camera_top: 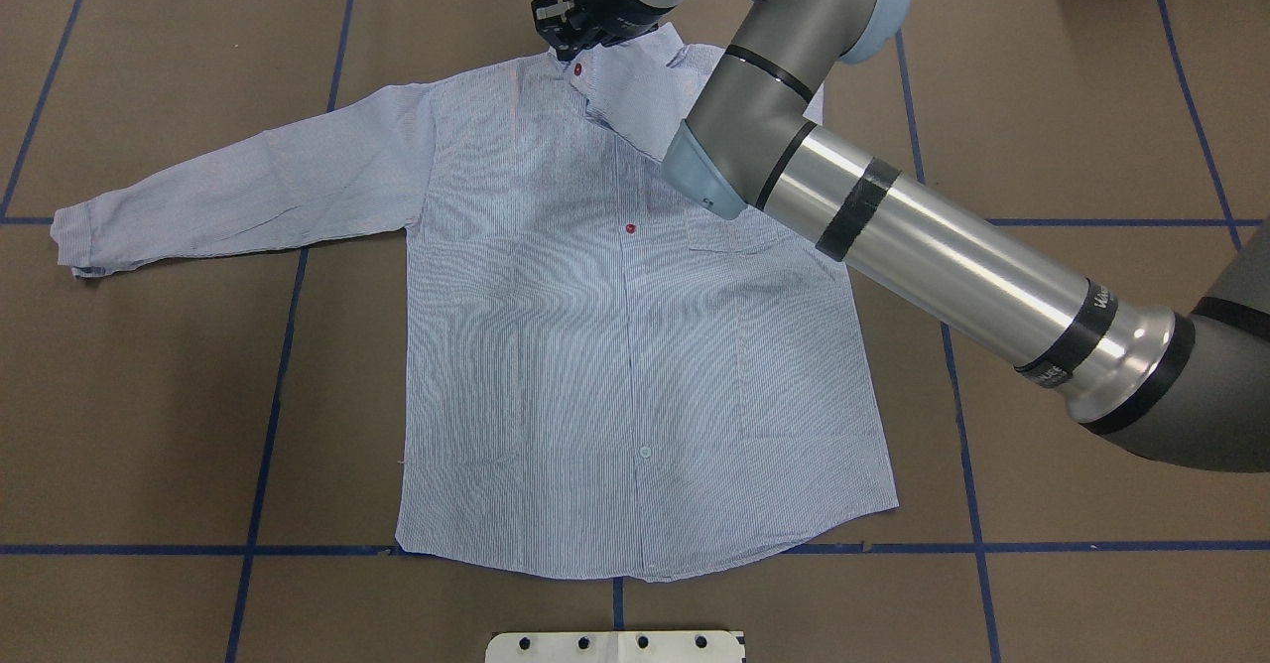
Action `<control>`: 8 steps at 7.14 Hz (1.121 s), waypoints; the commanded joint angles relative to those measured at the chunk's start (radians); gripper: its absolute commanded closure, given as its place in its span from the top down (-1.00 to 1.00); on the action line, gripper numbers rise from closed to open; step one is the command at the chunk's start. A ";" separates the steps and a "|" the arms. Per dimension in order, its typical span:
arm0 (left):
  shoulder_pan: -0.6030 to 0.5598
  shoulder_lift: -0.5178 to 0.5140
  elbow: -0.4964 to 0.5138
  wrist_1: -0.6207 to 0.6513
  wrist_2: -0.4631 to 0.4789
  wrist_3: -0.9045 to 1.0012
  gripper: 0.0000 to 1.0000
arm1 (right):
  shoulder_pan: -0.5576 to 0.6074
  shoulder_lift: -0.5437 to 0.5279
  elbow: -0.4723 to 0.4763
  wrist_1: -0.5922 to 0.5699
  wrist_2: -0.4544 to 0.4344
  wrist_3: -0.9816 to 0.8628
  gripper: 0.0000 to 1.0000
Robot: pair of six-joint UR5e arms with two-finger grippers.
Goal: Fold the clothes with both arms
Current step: 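Lift the grasped sleeve with the right gripper and fold it across the shirt front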
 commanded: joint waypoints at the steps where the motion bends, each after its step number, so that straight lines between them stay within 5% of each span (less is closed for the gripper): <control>1: 0.002 -0.006 0.006 -0.005 0.000 -0.007 1.00 | -0.050 0.043 -0.065 0.000 -0.057 0.000 -1.00; 7: 0.002 -0.021 0.027 -0.008 0.003 -0.025 1.00 | -0.204 0.171 -0.351 0.006 -0.280 -0.001 -1.00; 8: 0.003 -0.021 0.027 -0.010 0.003 -0.025 1.00 | -0.228 0.178 -0.351 0.008 -0.323 0.008 -0.03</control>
